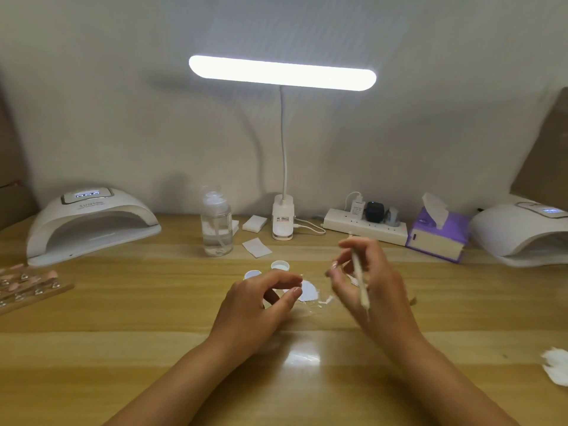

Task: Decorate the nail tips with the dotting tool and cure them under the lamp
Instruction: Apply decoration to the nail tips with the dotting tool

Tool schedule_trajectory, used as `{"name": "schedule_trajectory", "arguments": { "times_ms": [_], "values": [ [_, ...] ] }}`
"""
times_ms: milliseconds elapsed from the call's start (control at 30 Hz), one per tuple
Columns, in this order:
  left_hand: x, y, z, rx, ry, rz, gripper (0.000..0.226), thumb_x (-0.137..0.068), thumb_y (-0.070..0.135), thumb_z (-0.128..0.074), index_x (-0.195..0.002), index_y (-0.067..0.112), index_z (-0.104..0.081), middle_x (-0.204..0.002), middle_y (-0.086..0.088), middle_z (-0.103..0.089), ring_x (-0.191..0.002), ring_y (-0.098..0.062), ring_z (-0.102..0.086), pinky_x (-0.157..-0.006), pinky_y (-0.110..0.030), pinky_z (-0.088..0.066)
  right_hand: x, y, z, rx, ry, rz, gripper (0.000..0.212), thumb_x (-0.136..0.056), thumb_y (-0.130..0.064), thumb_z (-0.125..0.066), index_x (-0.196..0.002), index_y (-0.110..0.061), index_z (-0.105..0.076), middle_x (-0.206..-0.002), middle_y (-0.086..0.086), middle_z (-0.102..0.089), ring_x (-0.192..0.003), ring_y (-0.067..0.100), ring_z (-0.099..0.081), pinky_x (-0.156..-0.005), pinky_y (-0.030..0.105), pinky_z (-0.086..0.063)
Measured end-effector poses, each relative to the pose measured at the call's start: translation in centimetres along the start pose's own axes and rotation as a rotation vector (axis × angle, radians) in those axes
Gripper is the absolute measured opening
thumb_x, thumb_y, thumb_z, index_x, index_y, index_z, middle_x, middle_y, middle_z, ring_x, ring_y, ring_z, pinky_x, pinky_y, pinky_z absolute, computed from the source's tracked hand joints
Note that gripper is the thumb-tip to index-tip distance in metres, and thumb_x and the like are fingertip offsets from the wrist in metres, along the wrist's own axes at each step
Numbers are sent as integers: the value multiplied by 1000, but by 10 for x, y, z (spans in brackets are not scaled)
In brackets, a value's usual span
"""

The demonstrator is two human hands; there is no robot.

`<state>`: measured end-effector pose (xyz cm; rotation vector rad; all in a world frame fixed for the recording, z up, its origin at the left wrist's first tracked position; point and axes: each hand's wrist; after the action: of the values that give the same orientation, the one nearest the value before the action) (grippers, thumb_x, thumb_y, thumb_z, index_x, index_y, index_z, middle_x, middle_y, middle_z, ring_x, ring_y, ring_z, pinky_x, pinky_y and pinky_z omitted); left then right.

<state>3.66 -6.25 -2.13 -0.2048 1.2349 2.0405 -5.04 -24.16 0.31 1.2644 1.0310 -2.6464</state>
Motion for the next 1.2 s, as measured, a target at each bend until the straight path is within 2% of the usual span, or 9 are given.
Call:
{"name": "schedule_trajectory", "arguments": {
  "times_ms": [200,400,600,667,767,833,1067,1133,1200],
  "values": [
    [-1,-3,0,-12,-7,20,6,-86,35,-71,-92,38,-71,-89,31,-68,-74,-1,-64,-60,-14,-39,-12,45,66,214,124,-196,30,-85,-4,-71,-110,-8,-56,-86,-4,-64,-76,20,-65,-72,52,-55],
    [-1,-4,1,-15,-13,29,5,-86,37,-71,-91,37,-71,-91,28,-69,-75,-3,-64,-61,-14,-40,3,75,77,321,-61,-322,31,-84,-10,-73,-107,-19,-54,-85,-7,-62,-76,18,-64,-75,48,-54],
    [-1,-4,1,-17,-20,31,5,-86,39,-71,-90,37,-71,-90,27,-70,-75,-3,-65,-61,-16,-42,4,81,75,319,-109,-334,37,-82,-13,-75,-104,-29,-51,-84,-9,-61,-72,10,-62,-72,44,-56],
    [-2,-4,1,-18,-21,34,5,-86,40,-70,-89,37,-71,-90,27,-69,-75,-2,-64,-61,-15,-41,3,81,75,313,-134,-368,40,-81,-20,-77,-107,-30,-49,-87,-9,-60,-76,10,-61,-75,45,-56],
    [-2,-4,1,-25,-21,37,4,-86,40,-70,-88,38,-70,-89,28,-69,-75,-2,-64,-61,-15,-41,1,80,75,380,-263,-491,58,-76,-46,-81,-114,-34,-39,-96,-14,-54,-88,8,-57,-83,41,-52],
    [-1,-3,1,-32,-24,41,4,-86,41,-70,-88,38,-70,-90,29,-69,-76,-3,-64,-61,-17,-42,0,78,74,428,-328,-541,63,-75,-52,-79,-117,-34,-36,-97,-16,-52,-91,8,-56,-86,38,-50],
    [0,2,1,-55,-38,53,6,-84,40,-73,-87,38,-68,-92,29,-68,-76,0,-64,-64,-23,-45,-13,58,93,343,-299,-584,61,-75,-39,-84,-119,-25,-43,-94,-16,-54,-85,4,-58,-74,28,-46],
    [0,3,1,-70,-37,52,8,-83,41,-73,-88,39,-67,-93,31,-68,-78,0,-64,-66,-26,-48,-16,48,101,286,-310,-559,60,-74,-36,-85,-117,-24,-46,-97,-13,-56,-88,6,-59,-79,29,-48],
    [1,3,0,-86,-39,46,12,-82,45,-73,-91,41,-66,-94,32,-67,-81,1,-64,-68,-29,-52,-12,37,108,219,-312,-519,58,-72,-34,-86,-116,-24,-49,-99,-9,-60,-89,7,-61,-76,22,-48]
  ]
}}
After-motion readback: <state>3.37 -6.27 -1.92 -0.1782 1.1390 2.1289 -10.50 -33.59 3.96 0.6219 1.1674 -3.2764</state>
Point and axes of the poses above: each hand's wrist, its own x-axis away from the middle knuckle, its own z-axis out of the back of the hand, y = z × x
